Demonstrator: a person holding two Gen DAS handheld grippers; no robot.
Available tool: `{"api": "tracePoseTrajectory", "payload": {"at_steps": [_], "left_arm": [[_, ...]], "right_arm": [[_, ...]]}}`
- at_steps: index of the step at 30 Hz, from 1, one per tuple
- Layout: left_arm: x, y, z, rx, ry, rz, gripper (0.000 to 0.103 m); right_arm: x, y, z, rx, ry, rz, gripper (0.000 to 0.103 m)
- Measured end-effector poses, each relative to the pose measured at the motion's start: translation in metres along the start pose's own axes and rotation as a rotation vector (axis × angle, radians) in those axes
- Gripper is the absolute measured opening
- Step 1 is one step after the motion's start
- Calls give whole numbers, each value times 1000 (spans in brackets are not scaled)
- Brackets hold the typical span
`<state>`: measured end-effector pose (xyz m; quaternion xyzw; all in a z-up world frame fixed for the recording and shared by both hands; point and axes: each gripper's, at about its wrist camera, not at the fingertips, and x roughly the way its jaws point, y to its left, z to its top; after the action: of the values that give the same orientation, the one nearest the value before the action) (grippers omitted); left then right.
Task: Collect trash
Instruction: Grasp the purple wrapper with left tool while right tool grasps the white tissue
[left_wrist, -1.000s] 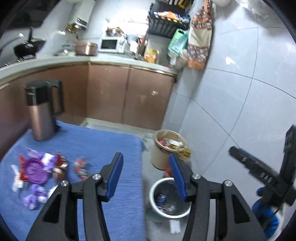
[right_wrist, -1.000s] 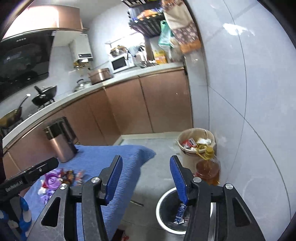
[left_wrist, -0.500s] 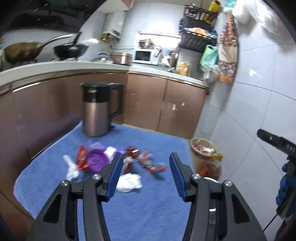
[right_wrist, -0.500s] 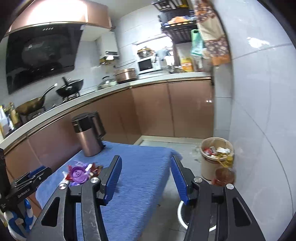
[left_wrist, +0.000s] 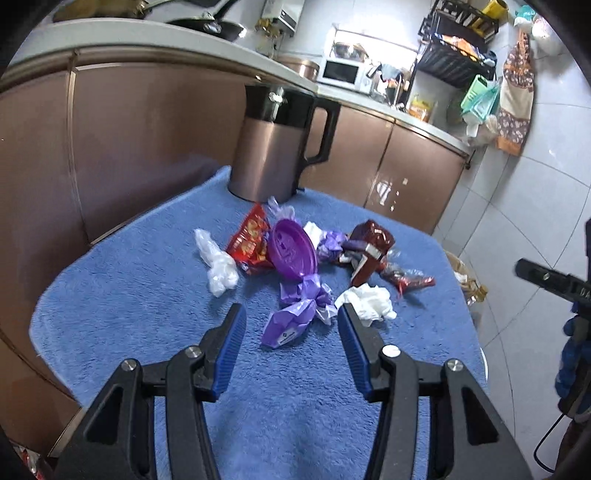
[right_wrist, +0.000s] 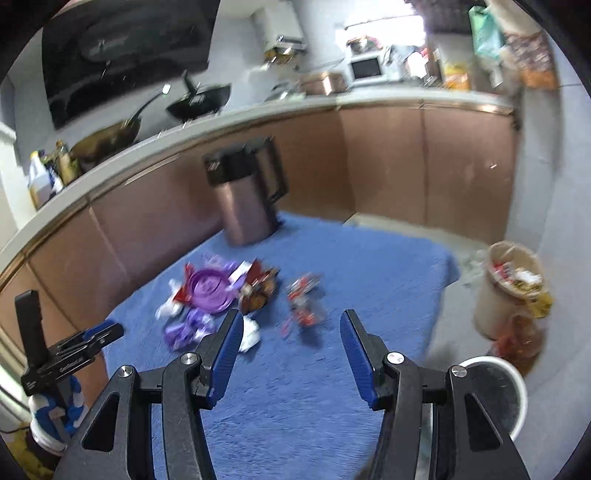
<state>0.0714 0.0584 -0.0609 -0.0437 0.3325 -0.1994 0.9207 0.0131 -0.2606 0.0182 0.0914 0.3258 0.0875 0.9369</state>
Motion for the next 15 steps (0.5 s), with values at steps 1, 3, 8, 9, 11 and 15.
{"api": "tracePoseTrajectory", "payload": {"at_steps": [1, 3, 8, 9, 11, 15], "left_arm": [[5, -2, 1, 5, 5, -5, 49], [20, -6, 2, 23, 22, -18, 49], [58, -7, 3, 33, 72, -26, 49], [64, -6, 3, 30, 80, -28, 46], [72, -6, 2, 31, 91, -32, 43], [83, -7, 0, 43, 115, -36, 38]], "right_arm": [[11, 3, -2, -5, 21, 13, 52], [32, 6, -6, -10, 62, 41, 52], [73, 10, -11, -37, 147, 91, 52], [83, 12, -12, -46, 165, 100, 52], [98, 15, -13, -64, 191, 111, 52], [128, 20, -17, -77, 240, 137, 52]]}}
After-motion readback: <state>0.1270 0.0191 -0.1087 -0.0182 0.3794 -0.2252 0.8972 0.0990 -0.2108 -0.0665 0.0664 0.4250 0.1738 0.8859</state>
